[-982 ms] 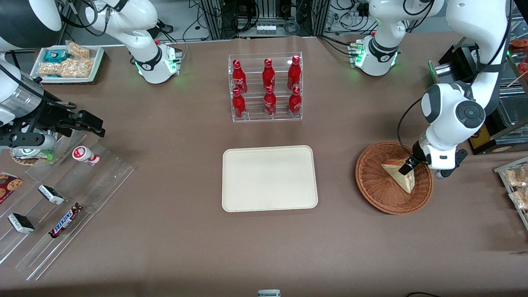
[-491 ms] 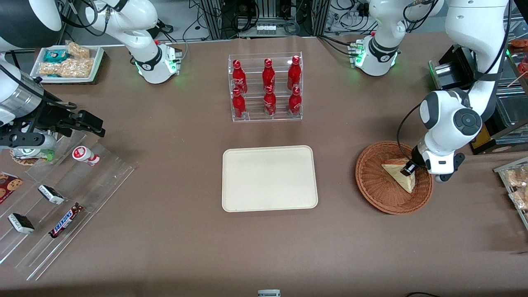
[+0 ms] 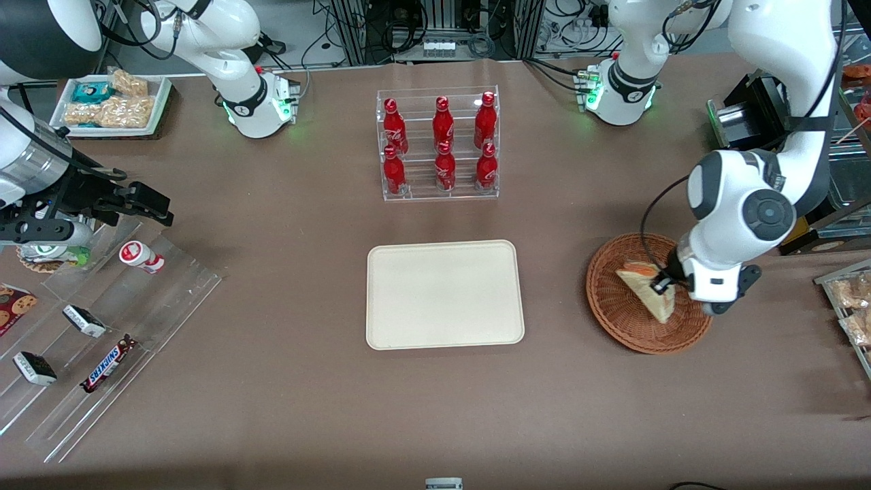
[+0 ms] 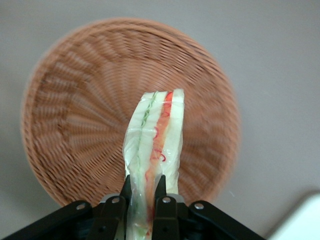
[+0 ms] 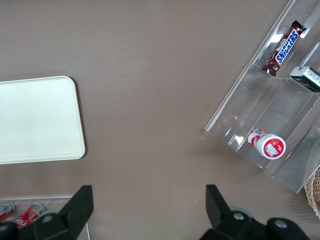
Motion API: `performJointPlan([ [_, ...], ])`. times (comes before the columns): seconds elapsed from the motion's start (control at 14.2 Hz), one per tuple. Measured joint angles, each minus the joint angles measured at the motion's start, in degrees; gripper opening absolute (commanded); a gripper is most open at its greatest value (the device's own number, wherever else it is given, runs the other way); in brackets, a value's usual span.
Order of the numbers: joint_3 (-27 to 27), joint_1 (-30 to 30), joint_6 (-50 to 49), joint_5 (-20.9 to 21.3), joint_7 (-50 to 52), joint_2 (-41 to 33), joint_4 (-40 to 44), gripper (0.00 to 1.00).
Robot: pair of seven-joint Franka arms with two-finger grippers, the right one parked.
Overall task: Place sandwich from basket to tray
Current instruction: 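Carry the sandwich with the left gripper over to the cream tray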
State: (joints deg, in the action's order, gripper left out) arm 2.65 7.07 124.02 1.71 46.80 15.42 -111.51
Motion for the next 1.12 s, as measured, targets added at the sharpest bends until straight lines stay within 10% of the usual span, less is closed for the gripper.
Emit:
performJointPlan([
  [0.7, 0.28, 27.15, -1.9, 8.58, 5.66, 19.0, 24.82, 0.07],
  [1.12, 0.14, 33.54, -1.83, 9.24, 6.13, 25.92, 31.7, 0.07],
])
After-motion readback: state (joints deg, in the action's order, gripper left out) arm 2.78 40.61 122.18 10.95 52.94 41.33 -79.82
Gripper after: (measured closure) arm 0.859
